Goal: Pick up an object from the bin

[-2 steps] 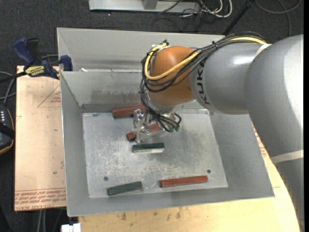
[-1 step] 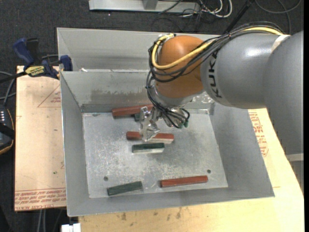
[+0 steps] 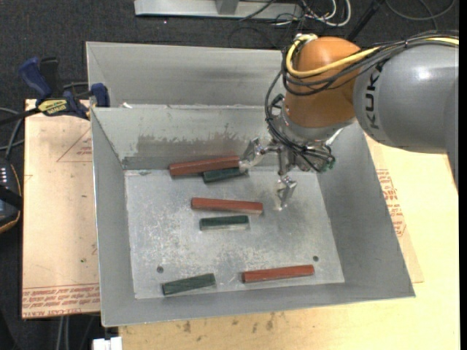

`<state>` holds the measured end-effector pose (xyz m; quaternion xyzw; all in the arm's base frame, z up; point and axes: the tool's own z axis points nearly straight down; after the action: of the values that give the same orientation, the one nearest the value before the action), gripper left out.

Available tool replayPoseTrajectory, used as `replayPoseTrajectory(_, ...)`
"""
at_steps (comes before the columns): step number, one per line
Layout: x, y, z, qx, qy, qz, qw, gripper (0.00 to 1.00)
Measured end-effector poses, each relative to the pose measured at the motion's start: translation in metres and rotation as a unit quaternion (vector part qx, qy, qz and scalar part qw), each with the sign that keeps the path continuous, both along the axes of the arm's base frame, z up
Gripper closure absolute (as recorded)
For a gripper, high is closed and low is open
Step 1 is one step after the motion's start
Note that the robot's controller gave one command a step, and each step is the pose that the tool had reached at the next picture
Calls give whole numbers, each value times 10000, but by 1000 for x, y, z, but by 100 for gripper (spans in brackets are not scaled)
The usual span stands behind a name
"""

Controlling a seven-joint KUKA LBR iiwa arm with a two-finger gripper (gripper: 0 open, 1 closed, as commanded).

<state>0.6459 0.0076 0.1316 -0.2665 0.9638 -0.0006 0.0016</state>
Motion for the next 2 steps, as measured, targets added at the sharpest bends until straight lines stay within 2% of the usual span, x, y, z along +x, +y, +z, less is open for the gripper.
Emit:
replayPoseTrajectory(1, 0, 3, 0, 13, 0, 12, 10000, 0)
replayPoseTrajectory(2, -55, 21, -51, 21, -68, -39, 10000, 100)
